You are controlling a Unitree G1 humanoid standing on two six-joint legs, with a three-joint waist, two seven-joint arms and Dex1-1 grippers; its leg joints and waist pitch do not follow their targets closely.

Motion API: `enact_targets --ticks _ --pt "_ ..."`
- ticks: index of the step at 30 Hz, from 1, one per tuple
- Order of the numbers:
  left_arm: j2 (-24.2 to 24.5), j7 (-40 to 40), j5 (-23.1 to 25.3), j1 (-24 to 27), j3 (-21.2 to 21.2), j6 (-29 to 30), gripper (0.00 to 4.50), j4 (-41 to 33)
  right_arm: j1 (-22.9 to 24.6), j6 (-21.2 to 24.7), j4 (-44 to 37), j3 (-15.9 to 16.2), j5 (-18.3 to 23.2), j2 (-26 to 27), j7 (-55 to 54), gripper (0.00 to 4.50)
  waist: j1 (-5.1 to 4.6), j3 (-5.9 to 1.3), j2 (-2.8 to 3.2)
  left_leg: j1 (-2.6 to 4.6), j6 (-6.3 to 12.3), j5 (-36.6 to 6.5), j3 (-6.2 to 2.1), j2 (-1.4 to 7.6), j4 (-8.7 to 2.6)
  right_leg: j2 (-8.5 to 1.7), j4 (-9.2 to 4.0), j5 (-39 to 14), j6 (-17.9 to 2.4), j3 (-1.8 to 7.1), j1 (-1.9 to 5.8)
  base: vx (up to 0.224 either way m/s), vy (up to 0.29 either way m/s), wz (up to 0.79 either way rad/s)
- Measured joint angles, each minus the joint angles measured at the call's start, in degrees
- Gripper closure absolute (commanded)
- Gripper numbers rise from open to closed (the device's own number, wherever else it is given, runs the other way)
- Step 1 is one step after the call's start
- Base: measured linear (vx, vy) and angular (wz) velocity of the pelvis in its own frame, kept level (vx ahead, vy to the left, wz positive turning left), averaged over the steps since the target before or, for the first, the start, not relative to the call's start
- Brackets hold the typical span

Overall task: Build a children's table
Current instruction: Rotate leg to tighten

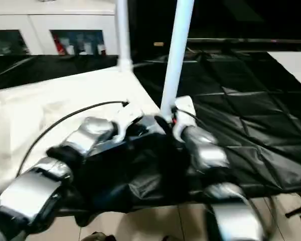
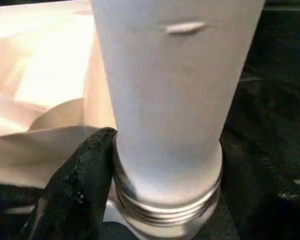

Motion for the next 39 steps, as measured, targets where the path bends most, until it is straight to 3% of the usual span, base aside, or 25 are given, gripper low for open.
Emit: enact_targets --ticks 1,7,14,22,30,32,39 --pt "-0.17 0.28 0.02 -0.01 0.01 0.0 4.5 0.05 -0.09 -0.63 0.31 -0.13 -0.32 0.25 -0.51 1.2 0.0 -0.03 0.06 0.0 0.0 0.0 -0.01 0.0 -0.01 0.0 0.0 0.0 0.0 -0.01 0.01 0.0 0.0 0.0" --pt "0.23 -0.15 0.04 -0.2 -0.03 -0.82 4.5 0.62 -0.39 -1.95 1.65 -0.31 -0.48 0.1 1.69 0.7 -0.11 -0.09 0.15 -0.03 0.01 -0.01 -0.01 0.0 -0.02 0.0 0.01 0.01 -0.01 -0.02 0.0 0.0 0.0 0.0" --pt "3.78 -8.84 -0.11 1.56 -0.25 -6.16 4.5 -0.4 2.89 -2.64 -2.44 3.04 -0.18 -8.16 21.04 0.7 0.34 -0.08 0.17 -0.13 0.09 -0.07 -0.02 0.02 -0.19 0.0 0.06 0.38 -0.32 -0.11 -0.09 0.0 0.0 0.0" --pt "10.45 -26.84 -1.58 6.26 -2.4 -13.54 4.5 -5.72 7.25 -3.03 -10.22 7.62 1.22 -16.37 41.3 0.7 2.39 -0.11 0.32 -0.13 0.05 -0.05 -0.06 0.31 -0.38 0.11 0.13 0.31 -0.19 -0.43 -0.16 0.0 0.0 0.0" --pt "12.79 -34.2 -3.02 8.69 -2.61 -14.66 4.5 -9.54 9.31 -3.4 -14.27 10.51 1.59 -18.2 48.44 0.7 2.65 -0.1 0.32 -0.15 0.04 -0.05 0.07 0.13 -0.32 0.05 0.08 0.32 -0.21 -0.1 -0.14 0.0 0.0 0.0" --pt "13.01 -34.7 -3.05 8.77 -2.75 -14.66 4.5 -9.83 9.34 -3.38 -14.4 10.67 1.63 -18.41 49.09 1.03 2.62 -0.1 0.32 -0.15 0.04 -0.05 0.07 0.13 -0.32 0.05 0.09 0.32 -0.21 -0.1 -0.14 0.0 0.0 0.0" --pt "13.57 -35.57 -3.48 9.1 -2.71 -14.62 4.5 -10.46 9.92 -2.24 -15.61 10.66 2.55 -17.99 50.27 1.48 2.58 -0.1 0.31 -0.15 0.04 -0.05 0.07 0.14 -0.35 0.05 0.1 0.31 -0.19 -0.12 -0.17 0.0 0.0 0.0"
